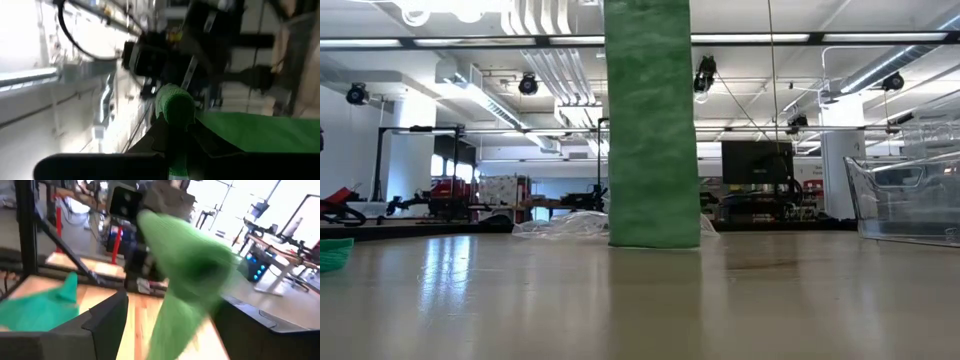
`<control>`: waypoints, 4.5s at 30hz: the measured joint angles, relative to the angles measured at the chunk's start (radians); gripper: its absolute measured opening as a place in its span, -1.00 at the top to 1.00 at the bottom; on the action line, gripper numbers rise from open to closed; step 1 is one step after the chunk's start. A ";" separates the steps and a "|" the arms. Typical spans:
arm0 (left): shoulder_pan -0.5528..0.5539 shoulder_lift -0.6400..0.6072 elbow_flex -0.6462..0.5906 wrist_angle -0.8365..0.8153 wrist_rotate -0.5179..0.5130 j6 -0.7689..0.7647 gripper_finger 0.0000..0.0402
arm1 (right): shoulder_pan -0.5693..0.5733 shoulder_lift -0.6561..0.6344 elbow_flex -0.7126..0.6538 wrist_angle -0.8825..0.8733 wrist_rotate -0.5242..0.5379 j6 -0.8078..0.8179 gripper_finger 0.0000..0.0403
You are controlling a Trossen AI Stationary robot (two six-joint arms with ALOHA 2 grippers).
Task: Roll bandage
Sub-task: Roll the green bandage
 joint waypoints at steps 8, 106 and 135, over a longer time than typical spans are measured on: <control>-0.002 0.000 -0.001 -0.019 0.188 -0.060 0.92 | 0.106 -0.054 -0.030 0.031 0.148 -0.043 -0.28; 0.029 0.133 0.534 -0.668 0.004 -1.281 0.84 | 0.061 0.006 -0.081 0.402 0.068 -0.029 0.22; 0.027 0.145 0.245 -0.210 -0.005 -0.434 0.89 | 0.055 -0.101 -0.219 0.490 0.062 0.122 -0.36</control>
